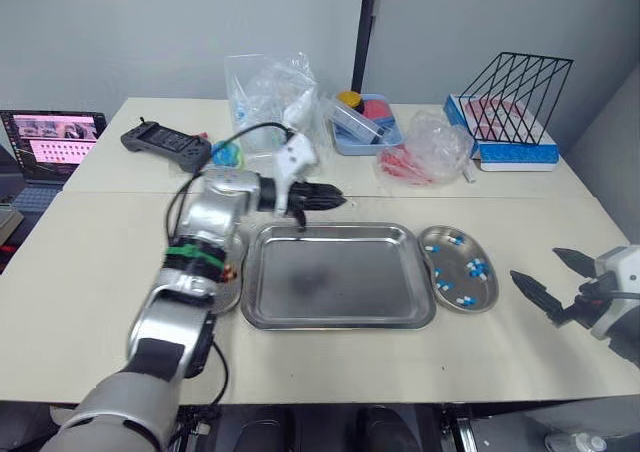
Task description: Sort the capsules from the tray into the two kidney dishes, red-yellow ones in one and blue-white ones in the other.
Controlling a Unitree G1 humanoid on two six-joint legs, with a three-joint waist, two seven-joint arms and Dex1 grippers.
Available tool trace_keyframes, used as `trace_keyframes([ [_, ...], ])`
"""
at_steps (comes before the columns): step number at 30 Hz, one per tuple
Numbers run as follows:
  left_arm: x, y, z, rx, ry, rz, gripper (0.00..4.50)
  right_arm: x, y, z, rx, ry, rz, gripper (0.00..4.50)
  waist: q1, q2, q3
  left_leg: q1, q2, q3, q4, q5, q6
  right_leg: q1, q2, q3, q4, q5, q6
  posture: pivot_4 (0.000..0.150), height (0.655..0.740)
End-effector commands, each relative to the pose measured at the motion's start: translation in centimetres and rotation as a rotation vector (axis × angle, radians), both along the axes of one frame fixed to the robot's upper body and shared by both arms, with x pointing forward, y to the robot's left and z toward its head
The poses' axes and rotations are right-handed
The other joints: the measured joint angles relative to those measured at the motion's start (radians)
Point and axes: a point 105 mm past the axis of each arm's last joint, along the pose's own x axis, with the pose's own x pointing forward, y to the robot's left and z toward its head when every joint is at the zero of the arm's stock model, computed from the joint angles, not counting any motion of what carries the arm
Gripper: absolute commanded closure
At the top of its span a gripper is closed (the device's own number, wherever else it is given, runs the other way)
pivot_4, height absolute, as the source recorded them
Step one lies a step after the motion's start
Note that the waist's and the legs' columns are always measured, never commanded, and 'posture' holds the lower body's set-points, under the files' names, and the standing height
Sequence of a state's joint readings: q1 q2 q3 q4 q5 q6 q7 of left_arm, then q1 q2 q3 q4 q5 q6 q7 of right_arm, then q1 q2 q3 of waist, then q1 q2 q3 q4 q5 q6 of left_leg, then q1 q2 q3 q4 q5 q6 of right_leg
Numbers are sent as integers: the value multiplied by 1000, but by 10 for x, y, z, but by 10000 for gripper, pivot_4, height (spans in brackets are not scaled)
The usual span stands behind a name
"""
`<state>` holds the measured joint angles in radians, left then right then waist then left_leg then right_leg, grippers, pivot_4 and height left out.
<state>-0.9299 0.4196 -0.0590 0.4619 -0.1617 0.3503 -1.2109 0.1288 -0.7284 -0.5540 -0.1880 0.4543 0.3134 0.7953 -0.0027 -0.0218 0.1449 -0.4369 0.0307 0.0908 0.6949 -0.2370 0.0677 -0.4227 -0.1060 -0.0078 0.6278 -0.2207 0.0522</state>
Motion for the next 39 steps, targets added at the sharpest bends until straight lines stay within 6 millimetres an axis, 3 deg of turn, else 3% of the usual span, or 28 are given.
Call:
trace_keyframes([
  [1, -12, 37, 15, -5, -15, 62, 42156, 5, 0, 12, -22, -38, 22, 0, 0, 0, 0, 0, 0, 0, 0, 0, 0, 0, 0, 0, 0, 0, 0, 1500, 7400],
  [4, -20, 77, 0, 29, 31, 161, 42157, 9, 1, 11, -20, -32, 37, 0, 8, 0, 0, 1, 0, -1, 1, 1, -1, 1, 0, -1, 1, 0, 0, 1500, 7400],
  [7, -26, 88, -8, -18, 68, 189, 42158, 11, 3, 9, -25, -29, 45, 0, 21, 0, 0, 2, 0, -1, 1, 1, -1, 2, -1, -2, 0, 0, 0, 1500, 7400],
  [10, -39, 114, -51, 73, 147, 245, 42160, 12, 11, 7, 1, -25, 70, 0, 20, 0, 0, 2, -1, -1, 2, 1, -1, 3, -1, -2, 0, 0, 0, 1500, 7400],
  [12, -46, 125, -64, 107, 171, 268, 42161, 10, 14, 5, 8, -20, 78, 0, 14, 0, 0, 2, -1, 0, 0, 1, -1, 3, -1, -1, 1, 0, 0, 1500, 7400],
  [20, -55, 144, -84, 157, 205, 325, 42161, 9, 14, 3, 3, -14, 76, 0, 16, 0, 0, 3, 1, -1, 0, 1, -2, 3, 0, -2, 1, -1, -2, 1500, 7400],
  [22, -54, 146, -82, 143, 207, 337, 32071, 11, 15, 4, 1, -16, 78, 0, 15, 0, 0, 3, 1, 0, 0, 1, -2, 2, 0, -2, 2, -1, -2, 1500, 7400],
  [31, -46, 159, -54, 22, 147, 415, 2656, 11, 13, 7, 1, -17, 81, 0, 14, 0, 0, 3, 1, 0, 0, 1, -2, 2, 0, -2, 2, -1, -2, 1500, 7400],
  [32, -46, 163, -46, -7, 132, 429, 786, 10, 11, 7, 2, -16, 78, 0, 14, 0, 0, 3, 1, 0, 0, 1, -2, 2, 0, -2, 2, -1, -2, 1500, 7400],
  [36, -42, 186, -23, -96, 88, 508, 786, 8, 5, 8, 6, -15, 65, 0, 15, 0, 1, 3, 1, -1, 0, 1, -2, 2, 0, -3, 2, -1, -2, 1500, 7400],
  [39, -43, 214, -9, -114, 47, 586, 786, 7, -3, 11, 10, -16, 51, 0, 13, 0, 1, 4, 1, 0, 0, 1, -2, 2, 0, -2, 2, -1, -2, 1500, 7400],
])
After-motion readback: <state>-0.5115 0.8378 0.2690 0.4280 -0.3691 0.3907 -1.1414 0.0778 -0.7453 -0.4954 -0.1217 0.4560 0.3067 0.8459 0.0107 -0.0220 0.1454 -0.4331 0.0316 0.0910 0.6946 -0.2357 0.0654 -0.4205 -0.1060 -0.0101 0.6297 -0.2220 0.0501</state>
